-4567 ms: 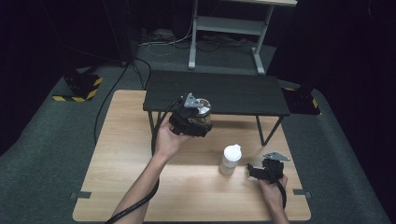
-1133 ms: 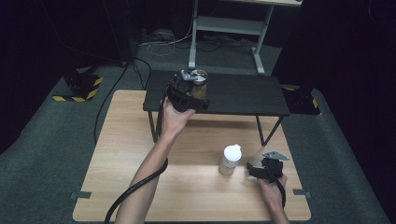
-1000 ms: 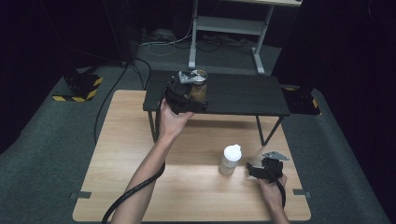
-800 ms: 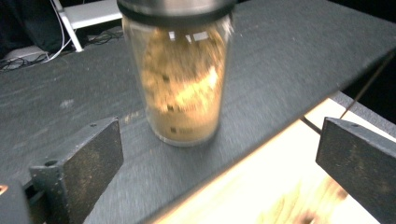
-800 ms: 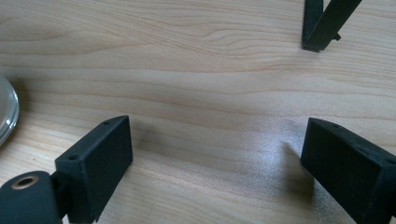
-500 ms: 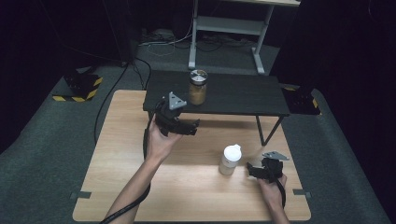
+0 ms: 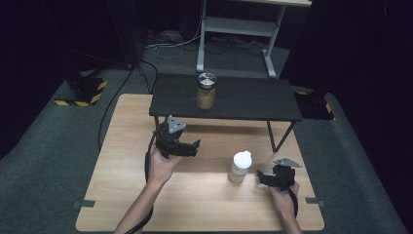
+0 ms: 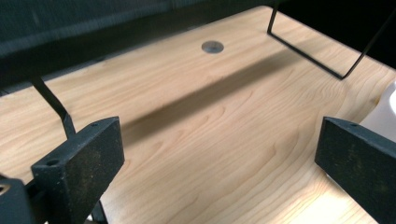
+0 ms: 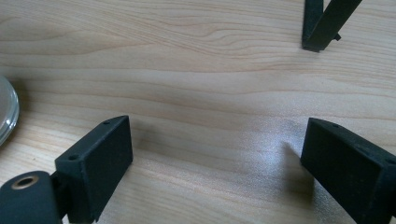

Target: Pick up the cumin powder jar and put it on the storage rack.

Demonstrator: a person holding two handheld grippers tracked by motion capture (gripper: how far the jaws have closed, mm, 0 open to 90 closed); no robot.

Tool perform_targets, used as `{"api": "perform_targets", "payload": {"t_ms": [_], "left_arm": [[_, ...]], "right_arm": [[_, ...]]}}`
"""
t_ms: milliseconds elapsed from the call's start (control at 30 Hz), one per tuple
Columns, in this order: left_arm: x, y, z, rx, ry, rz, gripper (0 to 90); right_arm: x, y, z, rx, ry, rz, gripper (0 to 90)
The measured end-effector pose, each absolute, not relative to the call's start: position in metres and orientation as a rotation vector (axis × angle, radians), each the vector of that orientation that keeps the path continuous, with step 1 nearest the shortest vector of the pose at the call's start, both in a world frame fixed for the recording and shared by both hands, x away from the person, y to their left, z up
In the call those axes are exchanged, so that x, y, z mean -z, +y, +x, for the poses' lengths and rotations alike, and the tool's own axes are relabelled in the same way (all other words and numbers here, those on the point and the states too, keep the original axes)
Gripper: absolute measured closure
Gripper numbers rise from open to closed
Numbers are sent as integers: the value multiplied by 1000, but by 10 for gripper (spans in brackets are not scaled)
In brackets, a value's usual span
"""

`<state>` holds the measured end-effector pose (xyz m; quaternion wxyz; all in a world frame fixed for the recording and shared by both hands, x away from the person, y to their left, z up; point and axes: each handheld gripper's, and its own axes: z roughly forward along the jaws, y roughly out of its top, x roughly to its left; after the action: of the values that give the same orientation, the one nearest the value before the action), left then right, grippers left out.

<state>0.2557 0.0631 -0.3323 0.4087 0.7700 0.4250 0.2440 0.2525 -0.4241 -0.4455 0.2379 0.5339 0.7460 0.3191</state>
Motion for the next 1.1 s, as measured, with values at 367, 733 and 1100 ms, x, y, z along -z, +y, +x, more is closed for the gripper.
{"api": "perform_targets", "payload": {"t_ms": [367,733,1100], "left_arm": [[379,60,246,-587,1130,1958,14],[426,61,242,-597,1246,1974,14],[446,66,237,-582,1266,1968,8]], "right_arm": [[445,-425,253,-877,2054,1454,80],[445,-426,255,-879,2072,1442,61],[445,-428,259,-889,2113,1409,39]]}}
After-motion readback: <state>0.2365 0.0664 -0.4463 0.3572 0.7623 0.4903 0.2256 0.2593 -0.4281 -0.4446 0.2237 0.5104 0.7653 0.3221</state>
